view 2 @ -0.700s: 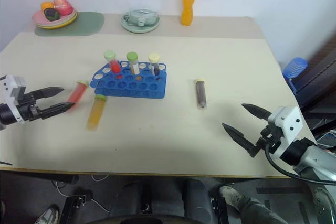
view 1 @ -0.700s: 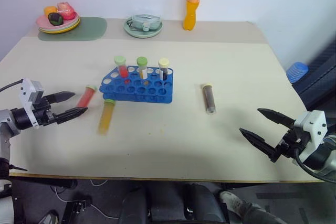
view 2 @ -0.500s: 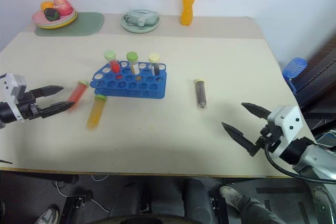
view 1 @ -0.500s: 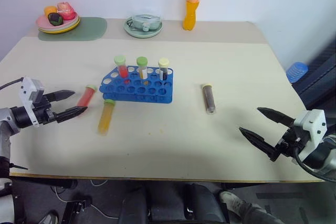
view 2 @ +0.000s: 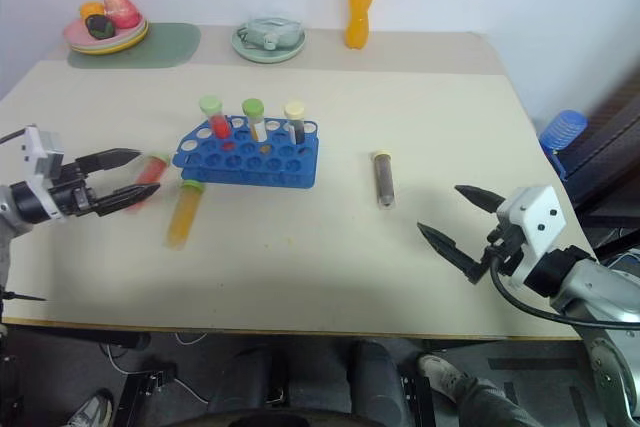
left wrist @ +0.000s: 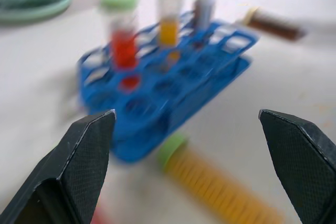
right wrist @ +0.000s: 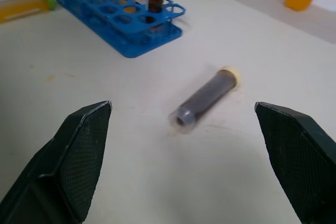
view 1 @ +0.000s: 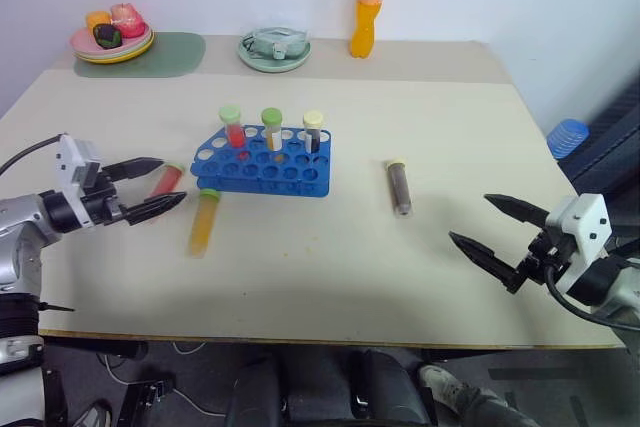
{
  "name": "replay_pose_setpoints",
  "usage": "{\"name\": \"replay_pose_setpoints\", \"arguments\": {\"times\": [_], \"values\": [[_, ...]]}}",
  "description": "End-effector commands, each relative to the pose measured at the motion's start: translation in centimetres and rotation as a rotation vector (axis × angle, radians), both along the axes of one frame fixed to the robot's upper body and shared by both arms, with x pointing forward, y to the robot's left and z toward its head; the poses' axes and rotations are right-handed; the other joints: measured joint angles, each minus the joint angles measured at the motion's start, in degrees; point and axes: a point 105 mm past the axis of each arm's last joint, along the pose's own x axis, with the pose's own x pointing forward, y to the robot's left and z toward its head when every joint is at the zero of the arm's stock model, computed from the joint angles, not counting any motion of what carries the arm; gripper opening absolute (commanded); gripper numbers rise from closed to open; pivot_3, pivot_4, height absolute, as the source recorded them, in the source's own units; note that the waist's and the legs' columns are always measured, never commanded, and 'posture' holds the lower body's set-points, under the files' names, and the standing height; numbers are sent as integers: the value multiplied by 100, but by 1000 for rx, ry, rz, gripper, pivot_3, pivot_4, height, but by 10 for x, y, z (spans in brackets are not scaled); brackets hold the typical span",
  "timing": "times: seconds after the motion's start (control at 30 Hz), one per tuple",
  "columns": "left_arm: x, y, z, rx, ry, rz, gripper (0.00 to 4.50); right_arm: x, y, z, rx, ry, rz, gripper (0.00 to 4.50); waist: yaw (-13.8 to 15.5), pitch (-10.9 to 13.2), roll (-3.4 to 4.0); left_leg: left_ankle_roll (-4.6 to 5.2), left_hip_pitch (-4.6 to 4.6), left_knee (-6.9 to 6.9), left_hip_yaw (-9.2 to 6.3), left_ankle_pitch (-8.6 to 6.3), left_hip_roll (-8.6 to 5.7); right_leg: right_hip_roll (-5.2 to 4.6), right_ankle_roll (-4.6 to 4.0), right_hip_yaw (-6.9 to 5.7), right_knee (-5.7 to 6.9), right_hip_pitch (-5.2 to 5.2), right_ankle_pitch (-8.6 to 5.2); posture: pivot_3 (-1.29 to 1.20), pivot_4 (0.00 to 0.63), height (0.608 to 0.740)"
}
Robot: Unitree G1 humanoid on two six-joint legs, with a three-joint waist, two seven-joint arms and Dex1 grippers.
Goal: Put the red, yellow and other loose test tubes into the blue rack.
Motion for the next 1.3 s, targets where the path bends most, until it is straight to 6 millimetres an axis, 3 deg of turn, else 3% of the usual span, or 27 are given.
{"name": "replay_pose_setpoints", "arguments": {"times": [0.03,0.17,0.23,0.33,0.6,0.87,1.23,1.3], "values": [[-4,-27,14,17,-58,-109,4467,11,-1,7,-40,32,-20,4500,-15,0,2,0,2,0,1,0,0,0,0,1,2,0,0,0,150,740],[-2,-48,7,73,-70,-189,4467,31,4,10,5,201,-37,4500,-20,0,4,0,6,5,1,1,0,0,-2,3,10,0,0,0,150,740],[1,-58,3,90,-77,-229,4467,52,7,10,16,341,-111,4500,-30,1,4,0,6,4,-1,1,2,0,-6,3,9,-1,-3,0,150,740],[3,-68,3,86,-85,-259,4467,65,16,11,40,495,-132,4500,-23,1,5,0,-2,7,1,1,1,-4,-15,4,12,-10,-5,0,150,740],[5,-87,0,82,-87,-329,4467,123,42,12,187,762,-261,4500,-9,1,6,-6,-54,10,3,6,0,-1,-7,1,18,-54,0,0,150,740],[1,-96,-2,68,-79,-345,4467,148,48,0,202,858,-361,4500,-22,1,7,-38,-96,11,4,25,-2,-1,-3,-1,24,-89,2,0,150,740],[-6,-96,-7,57,-50,-322,4467,177,56,-45,-8,836,-465,4500,-207,-9,-4,-46,-85,11,0,30,0,0,-3,0,25,-84,2,0,150,740],[-7,-96,-8,57,-44,-322,4500,178,60,-51,-67,821,-452,3937,-248,-14,-12,-48,-72,13,1,31,1,0,-4,0,26,-73,3,0,150,740]]}}
